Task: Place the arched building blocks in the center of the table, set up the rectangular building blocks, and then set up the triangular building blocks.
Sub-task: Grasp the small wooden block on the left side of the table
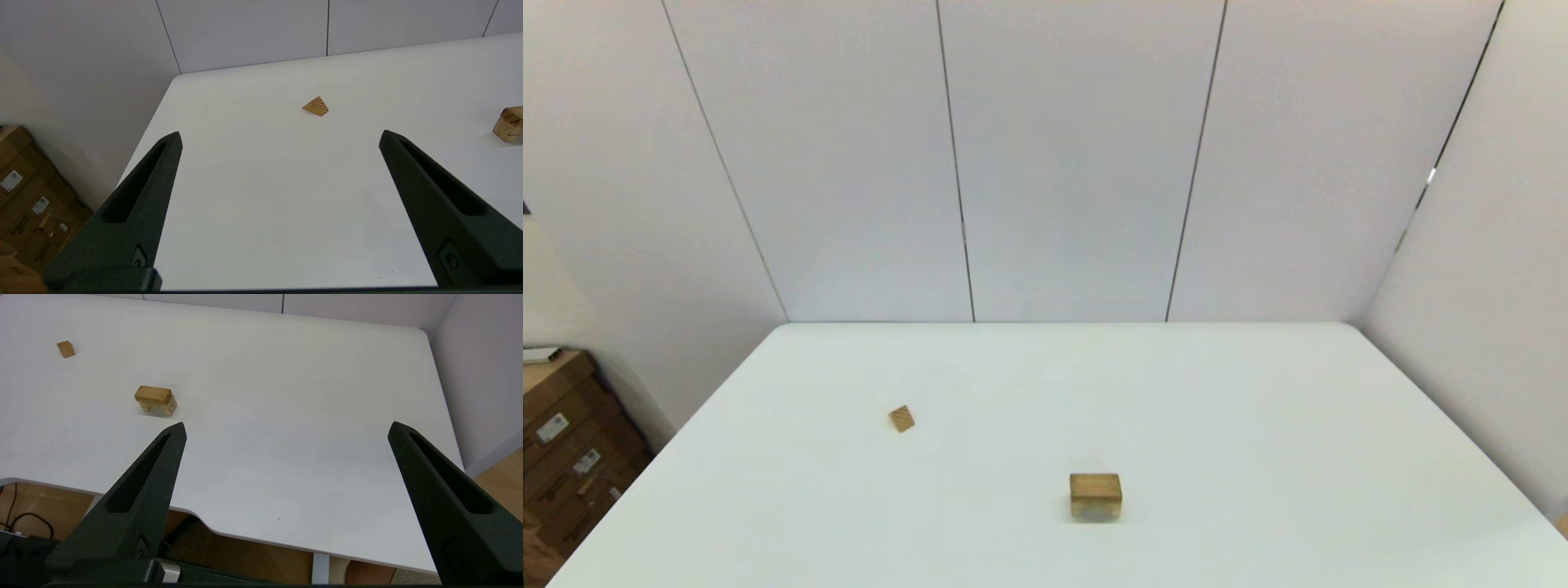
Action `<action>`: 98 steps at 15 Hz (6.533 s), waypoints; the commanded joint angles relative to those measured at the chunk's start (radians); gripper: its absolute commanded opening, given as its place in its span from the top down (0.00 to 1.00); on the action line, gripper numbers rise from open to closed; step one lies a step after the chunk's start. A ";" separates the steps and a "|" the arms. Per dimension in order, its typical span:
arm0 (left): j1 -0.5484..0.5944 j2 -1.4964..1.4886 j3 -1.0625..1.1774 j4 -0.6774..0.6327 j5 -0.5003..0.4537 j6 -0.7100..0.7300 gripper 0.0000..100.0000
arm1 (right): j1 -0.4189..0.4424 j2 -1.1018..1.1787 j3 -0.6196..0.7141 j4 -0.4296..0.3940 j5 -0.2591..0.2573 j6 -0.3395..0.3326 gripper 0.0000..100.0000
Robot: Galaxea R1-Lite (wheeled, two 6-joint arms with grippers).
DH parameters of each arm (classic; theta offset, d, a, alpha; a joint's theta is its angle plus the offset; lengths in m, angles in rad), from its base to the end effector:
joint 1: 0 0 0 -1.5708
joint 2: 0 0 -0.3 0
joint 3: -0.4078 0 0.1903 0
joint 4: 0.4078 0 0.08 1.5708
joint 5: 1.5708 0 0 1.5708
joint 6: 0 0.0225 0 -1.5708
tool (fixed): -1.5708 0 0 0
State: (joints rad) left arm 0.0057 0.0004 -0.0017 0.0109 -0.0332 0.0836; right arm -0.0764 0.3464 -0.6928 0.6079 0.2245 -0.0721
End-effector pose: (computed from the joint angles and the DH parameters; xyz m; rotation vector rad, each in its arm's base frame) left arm -0.0229 -0.0009 0.0748 0.0834 0.0084 -0.0279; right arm -0.0445 0.0084 0.2058 -0.0323 0.2533 0.1565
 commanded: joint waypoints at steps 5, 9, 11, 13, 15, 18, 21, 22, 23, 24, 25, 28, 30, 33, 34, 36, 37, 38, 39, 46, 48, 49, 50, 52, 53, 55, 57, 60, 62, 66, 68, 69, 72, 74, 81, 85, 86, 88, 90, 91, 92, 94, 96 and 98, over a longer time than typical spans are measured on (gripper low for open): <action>0.000 0.000 0.000 0.000 -0.001 0.001 0.00 | 0.064 -0.127 0.124 -0.007 -0.001 -0.008 0.00; 0.000 0.000 0.000 0.000 -0.001 0.001 0.00 | 0.066 -0.191 0.188 -0.054 -0.001 -0.005 0.00; 0.000 0.000 0.000 0.000 -0.001 0.001 0.00 | 0.072 -0.239 0.257 -0.158 -0.005 -0.002 0.00; 0.000 0.000 0.000 0.000 -0.001 0.001 0.00 | 0.075 -0.280 0.341 -0.263 -0.016 -0.002 0.00; 0.000 0.000 0.000 0.000 -0.001 0.001 0.00 | 0.075 -0.319 0.395 -0.307 -0.017 -0.005 0.00; 0.000 0.000 0.000 0.000 -0.001 0.001 0.00 | 0.075 -0.346 0.480 -0.428 -0.025 -0.003 0.00; 0.000 0.000 0.000 0.000 -0.001 0.001 0.00 | 0.075 -0.346 0.592 -0.602 -0.059 -0.008 0.00; 0.000 0.000 0.000 0.000 -0.001 0.001 0.00 | 0.075 -0.346 0.619 -0.619 -0.059 -0.009 0.00; 0.000 0.000 0.000 0.000 -0.001 0.001 0.00 | 0.075 -0.346 0.642 -0.623 -0.059 -0.009 0.00; 0.000 0.000 0.000 0.000 -0.001 0.001 0.00 | 0.075 -0.346 0.654 -0.625 -0.060 -0.005 0.00; 0.000 0.000 0.000 0.000 -0.001 0.001 0.00 | 0.075 -0.346 0.654 -0.625 -0.060 -0.008 0.00; 0.000 0.000 0.000 0.000 -0.001 0.001 0.00 | 0.075 -0.346 0.654 -0.626 -0.059 -0.009 0.00; 0.000 0.000 0.000 0.000 -0.001 0.001 0.00 | 0.075 -0.346 0.654 -0.625 -0.059 -0.005 0.00; 0.000 0.000 0.000 0.000 -0.001 0.001 0.00 | 0.075 -0.346 0.653 -0.622 -0.059 -0.003 0.00; 0.000 0.000 0.000 0.000 -0.001 0.001 0.00 | 0.075 -0.346 0.653 -0.622 -0.059 -0.003 0.00; 0.000 0.000 0.000 0.000 -0.001 0.001 0.00 | 0.075 -0.346 0.653 -0.623 -0.060 -0.003 0.00; 0.000 0.000 0.000 0.000 -0.001 0.001 0.00 | 0.075 -0.346 0.653 -0.623 -0.060 -0.002 0.00; 0.000 0.000 0.000 0.000 0.001 0.001 0.00 | 0.075 -0.346 0.653 -0.622 -0.059 -0.002 0.00; 0.000 0.000 0.000 0.000 -0.001 0.001 0.00 | 0.075 -0.346 0.651 -0.616 -0.059 -0.003 0.00; 0.000 0.000 0.000 0.000 -0.001 0.001 0.00 | 0.075 -0.346 0.696 -0.605 -0.183 -0.041 0.00; 0.000 0.000 0.000 0.000 -0.001 0.001 0.00 | 0.075 -0.346 0.693 -0.609 -0.180 -0.038 0.00; 0.000 0.000 0.000 0.000 -0.001 0.001 0.00 | 0.075 -0.346 0.693 -0.609 -0.177 -0.037 0.00; 0.000 0.000 0.000 0.000 -0.001 0.001 0.00 | 0.075 -0.346 0.693 -0.609 -0.182 -0.026 0.00; 0.000 0.000 0.000 0.000 -0.001 0.001 0.00 | 0.075 -0.346 0.693 -0.611 -0.189 0.022 0.00; 0.000 0.000 0.000 0.000 -0.001 0.001 0.00 | 0.075 -0.346 0.693 -0.611 -0.189 0.034 0.00; 0.000 0.000 0.000 0.000 -0.001 0.001 0.00 | 0.075 -0.346 0.694 -0.611 -0.189 0.038 0.00; 0.000 0.000 0.000 0.000 0.001 -0.001 0.00 | 0.075 -0.346 0.693 -0.611 -0.189 0.037 0.00; 0.000 0.000 0.000 0.000 -0.001 0.001 0.00 | 0.075 -0.346 0.694 -0.611 -0.189 0.037 0.00; 0.000 0.000 0.000 0.000 0.001 0.001 0.00 | 0.075 -0.346 0.693 -0.611 -0.189 0.038 0.00; 0.000 0.000 0.000 0.000 -0.001 0.001 0.00 | 0.075 -0.346 0.693 -0.611 -0.189 0.037 0.00; 0.000 0.000 0.000 0.000 -0.001 0.001 0.00 | 0.075 -0.346 0.693 -0.611 -0.189 0.037 0.00; 0.000 0.000 0.000 0.000 -0.001 0.004 0.00 | 0.075 -0.346 0.694 -0.611 -0.189 0.037 0.00; 0.000 0.000 -0.003 0.000 -0.007 0.016 0.00 | 0.075 -0.346 0.694 -0.611 -0.189 0.038 0.00; 0.000 0.000 -0.017 0.000 -0.010 0.019 0.00 | 0.075 -0.346 0.693 -0.611 -0.189 0.037 0.00; -0.003 0.256 -0.322 0.164 -0.168 0.027 0.00 | 0.075 -0.346 0.693 -0.611 -0.189 0.037 0.00; -0.003 0.671 -0.532 0.159 -0.160 0.024 0.00 | 0.075 -0.346 0.694 -0.611 -0.189 0.037 0.00; -0.001 0.787 -0.581 0.158 -0.146 0.022 0.00 | 0.075 -0.346 0.694 -0.611 -0.189 0.037 0.00; -0.001 1.018 -0.679 0.147 -0.106 0.018 0.00 | 0.075 -0.346 0.694 -0.611 -0.189 0.037 0.00; 0.005 1.218 -0.751 0.110 -0.102 0.011 0.00 | 0.075 -0.346 0.693 -0.611 -0.189 0.037 0.00; 0.007 1.300 -0.776 0.089 -0.096 0.008 0.00 | 0.075 -0.346 0.694 -0.611 -0.189 0.037 0.00; 0.013 1.385 -0.794 0.064 -0.091 0.007 0.00 | 0.075 -0.346 0.694 -0.611 -0.189 0.037 0.00; 0.014 1.529 -0.834 0.055 -0.091 -0.033 0.00 | 0.075 -0.346 0.694 -0.611 -0.189 0.037 0.00; 0.011 1.627 -0.885 0.057 -0.093 -0.108 0.00 | 0.075 -0.346 0.694 -0.611 -0.189 0.037 0.00; 0.011 1.710 -0.936 0.060 -0.093 -0.127 0.00 | 0.075 -0.346 0.694 -0.611 -0.189 0.037 0.00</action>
State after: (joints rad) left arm 0.0164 1.5043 -0.8515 0.0726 -0.1260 0.0036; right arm -0.0017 0.0000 0.0000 -0.0023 0.0345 -0.0340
